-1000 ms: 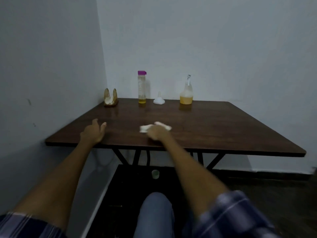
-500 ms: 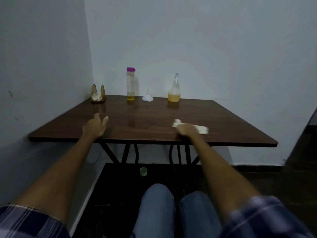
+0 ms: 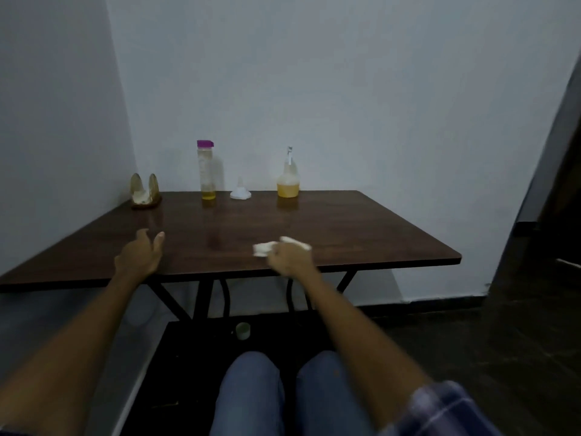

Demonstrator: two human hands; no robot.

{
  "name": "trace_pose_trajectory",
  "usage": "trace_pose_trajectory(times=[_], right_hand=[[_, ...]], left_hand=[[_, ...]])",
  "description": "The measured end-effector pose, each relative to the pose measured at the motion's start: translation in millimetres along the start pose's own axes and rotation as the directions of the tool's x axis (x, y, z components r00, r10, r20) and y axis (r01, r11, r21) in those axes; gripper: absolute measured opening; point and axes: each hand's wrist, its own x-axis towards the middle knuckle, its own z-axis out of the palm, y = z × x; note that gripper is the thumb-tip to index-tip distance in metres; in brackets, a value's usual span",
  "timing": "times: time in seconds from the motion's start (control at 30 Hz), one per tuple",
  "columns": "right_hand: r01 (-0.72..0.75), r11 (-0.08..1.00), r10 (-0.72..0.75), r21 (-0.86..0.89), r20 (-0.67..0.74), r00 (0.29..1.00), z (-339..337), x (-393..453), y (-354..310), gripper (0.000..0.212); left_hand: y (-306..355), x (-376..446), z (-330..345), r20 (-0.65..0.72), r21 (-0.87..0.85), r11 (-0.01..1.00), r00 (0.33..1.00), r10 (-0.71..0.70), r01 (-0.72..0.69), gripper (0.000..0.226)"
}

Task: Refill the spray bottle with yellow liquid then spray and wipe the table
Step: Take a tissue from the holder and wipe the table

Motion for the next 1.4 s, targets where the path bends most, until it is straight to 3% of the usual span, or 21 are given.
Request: trace_pose_trajectory(times=[0.17,0.23,0.33,0.43,0.53,0.63,0.73,0.87,1.03,1.13,1.23,1.33,1.4], right_hand=[[-0.401,0.914,0.392,-0.06,-0.123,0.912,-47,-37,153,0.047],[-0.474,0.879,0.465,-0.047,-0.126,0.876,-50,-39,171,0.049],[-0.496,0.868,0.493,0.014,-0.127,0.861,-39,-19,144,0.051],[-0.338,0.941,0.338,-0.006,-0.028,0.941,-17,19,69,0.052],[-0.023,1.0,0.024,-0.004,0.096,0.995,15,43,-41,0.049],[0.295,0.951,-0.306,0.089,0.15,0.94,39,35,-142,0.054],[0.391,0.916,-0.4,0.087,0.255,0.88,44,40,-175,0.049],[0.047,0.985,-0.087,0.168,0.243,0.966,27,78,-97,0.045],[-0.16,0.974,0.183,-0.159,0.148,0.972,-25,106,77,0.045],[-0.376,0.907,0.393,-0.19,0.056,0.918,-41,114,159,0.048],[-0.618,0.782,0.62,-0.082,0.001,0.784,-50,114,201,0.059],[-0.702,0.712,0.703,-0.024,0.018,0.711,-54,126,196,0.062],[-0.656,0.755,0.654,0.026,0.044,0.755,-49,143,178,0.058]], left_hand=[[29,-2,17,0.052,-0.05,0.995,0.995,0.083,-0.081,0.061],[30,-1,21,0.06,-0.055,0.995,0.994,0.092,-0.088,0.061],[27,2,21,0.064,-0.039,0.996,0.994,0.085,-0.082,0.061],[18,6,14,0.061,-0.03,0.998,0.996,0.063,-0.062,0.062],[1,12,3,0.036,-0.021,0.999,0.999,0.028,-0.027,0.062],[-19,19,-7,-0.012,-0.023,0.999,0.999,-0.036,0.036,0.06],[-38,28,-16,-0.052,-0.027,0.996,0.995,-0.085,0.083,0.061],[-43,42,-16,-0.026,0.022,0.994,0.994,-0.107,0.108,0.065],[-11,60,2,0.034,0.097,0.993,0.997,-0.069,0.066,0.065],[9,73,18,0.075,0.083,0.996,0.997,-0.024,0.017,0.063],[17,88,30,0.085,0.089,0.996,0.996,0.008,-0.016,0.062],[11,106,31,0.072,0.104,0.995,0.997,-0.001,-0.007,0.061],[1,120,28,0.065,0.108,0.994,0.998,-0.011,0.004,0.061]])
